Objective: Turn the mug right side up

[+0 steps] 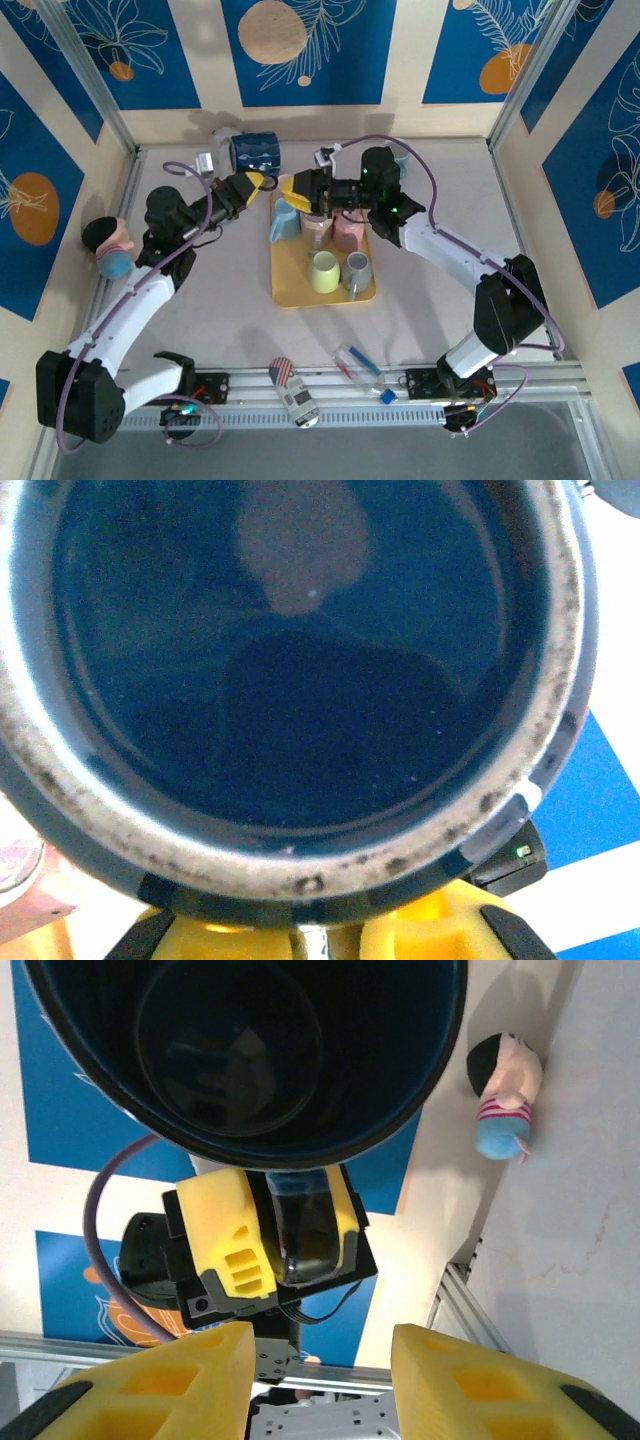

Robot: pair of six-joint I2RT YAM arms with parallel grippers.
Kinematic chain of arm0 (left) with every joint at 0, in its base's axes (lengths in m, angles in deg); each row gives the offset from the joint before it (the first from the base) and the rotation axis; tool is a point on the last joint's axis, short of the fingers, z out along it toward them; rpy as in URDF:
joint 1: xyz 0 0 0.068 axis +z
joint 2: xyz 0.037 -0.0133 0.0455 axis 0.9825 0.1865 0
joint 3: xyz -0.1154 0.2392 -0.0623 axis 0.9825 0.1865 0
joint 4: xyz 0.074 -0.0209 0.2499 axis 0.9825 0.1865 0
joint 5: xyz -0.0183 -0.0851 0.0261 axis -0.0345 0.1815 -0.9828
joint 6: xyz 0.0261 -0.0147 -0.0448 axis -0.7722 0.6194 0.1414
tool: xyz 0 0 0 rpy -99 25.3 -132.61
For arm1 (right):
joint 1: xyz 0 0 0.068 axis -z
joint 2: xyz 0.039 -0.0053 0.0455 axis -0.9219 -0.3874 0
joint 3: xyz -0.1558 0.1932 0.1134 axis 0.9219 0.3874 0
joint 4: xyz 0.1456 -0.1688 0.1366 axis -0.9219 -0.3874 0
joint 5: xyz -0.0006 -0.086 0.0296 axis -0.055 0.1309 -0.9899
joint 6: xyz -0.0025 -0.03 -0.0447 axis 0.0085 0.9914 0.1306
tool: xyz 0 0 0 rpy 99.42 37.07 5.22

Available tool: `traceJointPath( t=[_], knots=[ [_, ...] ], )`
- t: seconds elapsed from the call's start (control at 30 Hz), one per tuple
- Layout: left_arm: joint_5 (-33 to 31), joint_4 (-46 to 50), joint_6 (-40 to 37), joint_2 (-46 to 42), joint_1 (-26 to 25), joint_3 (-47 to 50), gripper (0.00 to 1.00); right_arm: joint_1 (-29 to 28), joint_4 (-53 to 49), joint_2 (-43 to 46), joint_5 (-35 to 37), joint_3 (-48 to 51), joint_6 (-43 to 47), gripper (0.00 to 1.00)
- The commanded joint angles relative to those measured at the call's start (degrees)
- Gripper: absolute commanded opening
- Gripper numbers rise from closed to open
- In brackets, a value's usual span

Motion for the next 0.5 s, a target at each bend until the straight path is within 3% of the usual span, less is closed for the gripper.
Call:
traceJointPath(
  t=[0.0,0.47],
  knots=[
    [0.69,-8.09,0.67,-1.02,0.61,-0.17,0.00,-1.02,2.91,-0.97,1.17,-2.61,-1.46,0.41],
    [1.07,-9.21,1.22,-0.93,0.60,0.40,0.00,-3.04,7.81,-4.73,3.72,-4.37,-6.57,0.39]
  ],
)
